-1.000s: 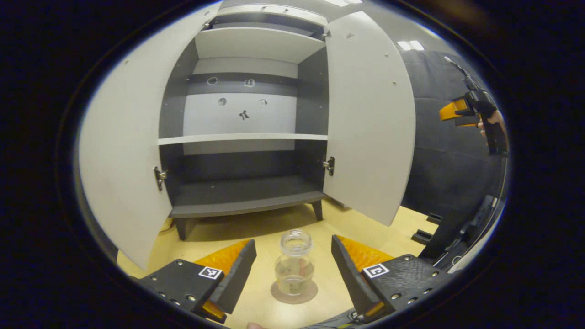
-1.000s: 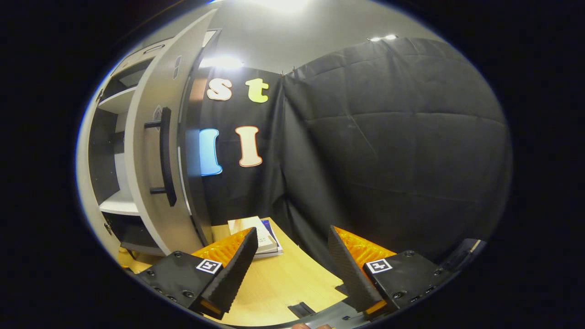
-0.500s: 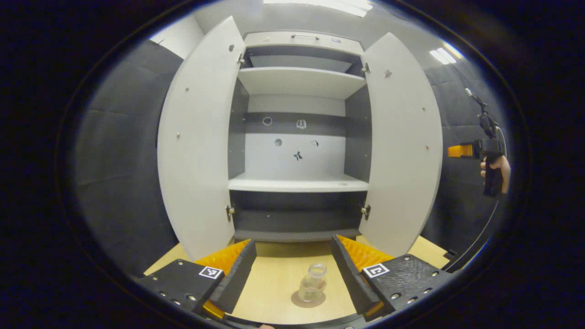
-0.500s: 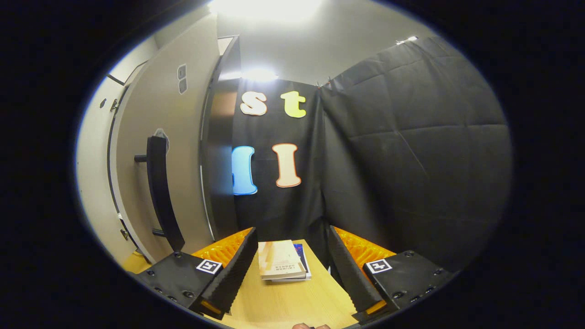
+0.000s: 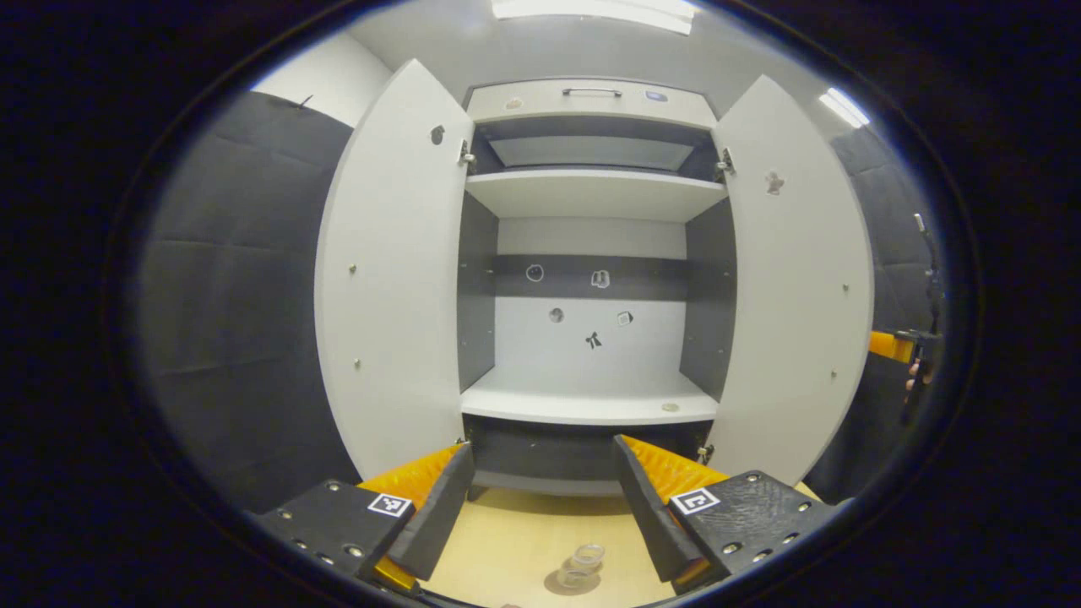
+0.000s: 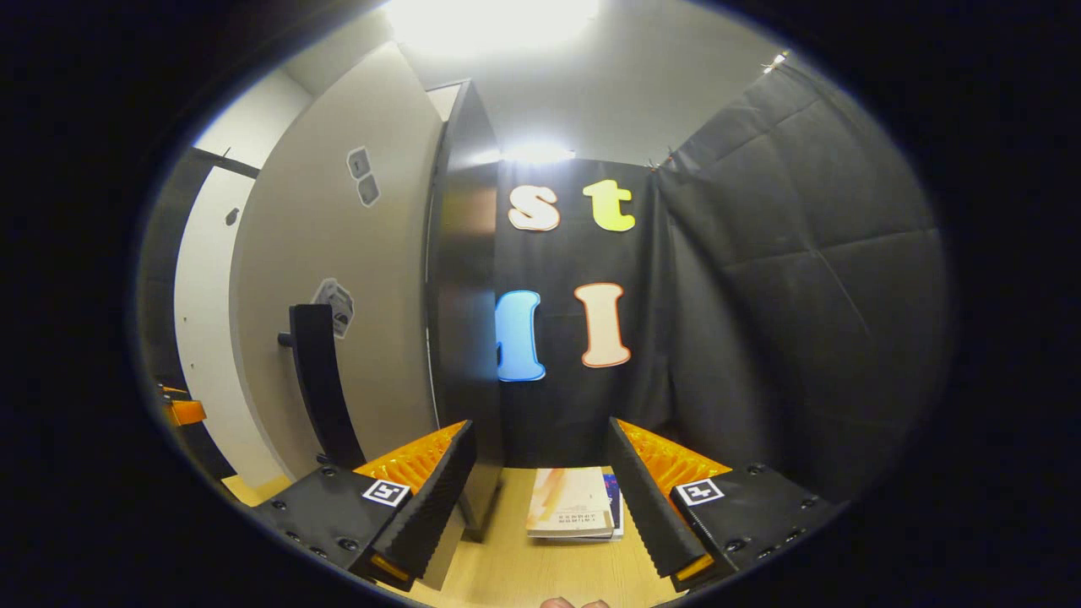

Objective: Grasp the bottle in the cabinet with the left hand and place it on the coaster, then close the right door with the right hand and the left door with the left hand.

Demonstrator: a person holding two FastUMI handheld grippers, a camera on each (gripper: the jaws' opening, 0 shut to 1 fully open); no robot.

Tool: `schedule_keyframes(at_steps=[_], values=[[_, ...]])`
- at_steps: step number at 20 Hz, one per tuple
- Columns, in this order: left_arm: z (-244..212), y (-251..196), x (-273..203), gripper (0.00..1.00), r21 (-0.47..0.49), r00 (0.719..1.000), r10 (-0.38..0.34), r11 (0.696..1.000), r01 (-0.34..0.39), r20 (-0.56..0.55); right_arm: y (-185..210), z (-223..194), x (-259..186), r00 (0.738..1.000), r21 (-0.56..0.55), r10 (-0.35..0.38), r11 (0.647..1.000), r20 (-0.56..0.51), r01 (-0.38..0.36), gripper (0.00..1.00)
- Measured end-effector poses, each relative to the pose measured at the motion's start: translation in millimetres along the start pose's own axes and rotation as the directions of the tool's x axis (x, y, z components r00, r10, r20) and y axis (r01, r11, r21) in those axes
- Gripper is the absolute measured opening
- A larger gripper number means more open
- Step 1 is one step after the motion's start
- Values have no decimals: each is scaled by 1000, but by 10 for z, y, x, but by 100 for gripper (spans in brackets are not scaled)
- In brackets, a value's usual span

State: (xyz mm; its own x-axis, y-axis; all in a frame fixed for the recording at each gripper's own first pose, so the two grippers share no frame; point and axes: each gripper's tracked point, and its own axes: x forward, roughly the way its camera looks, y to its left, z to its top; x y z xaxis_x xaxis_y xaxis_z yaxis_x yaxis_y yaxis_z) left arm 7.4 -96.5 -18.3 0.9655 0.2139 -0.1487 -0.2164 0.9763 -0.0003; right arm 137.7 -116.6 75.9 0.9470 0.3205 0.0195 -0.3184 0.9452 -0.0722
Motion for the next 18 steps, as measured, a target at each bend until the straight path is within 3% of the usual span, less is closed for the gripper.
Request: schedule_keyframes(at_steps=[3,9,14,16,18], values=[[304,-44,-43,96,-40,999,-11,999,13,36,48,104,40,999,49,43,998,-7,-42,96],[572,56,-133,96,-3,997,-27,1000,27,70,271,256,27,999,42,54,998,1,-54,96],[540,269,-178,96,4,998,-33,999,33,56,438,263,57,999,28,45,999,-16,-44,96],[480,348,-176,95,-13,998,-47,999,47,40,517,214,43,999,13,7,1000,-37,-6,91],[446,441,-184,96,-24,998,-54,998,55,37,575,291,11,1000,-31,-24,999,-11,23,95]])
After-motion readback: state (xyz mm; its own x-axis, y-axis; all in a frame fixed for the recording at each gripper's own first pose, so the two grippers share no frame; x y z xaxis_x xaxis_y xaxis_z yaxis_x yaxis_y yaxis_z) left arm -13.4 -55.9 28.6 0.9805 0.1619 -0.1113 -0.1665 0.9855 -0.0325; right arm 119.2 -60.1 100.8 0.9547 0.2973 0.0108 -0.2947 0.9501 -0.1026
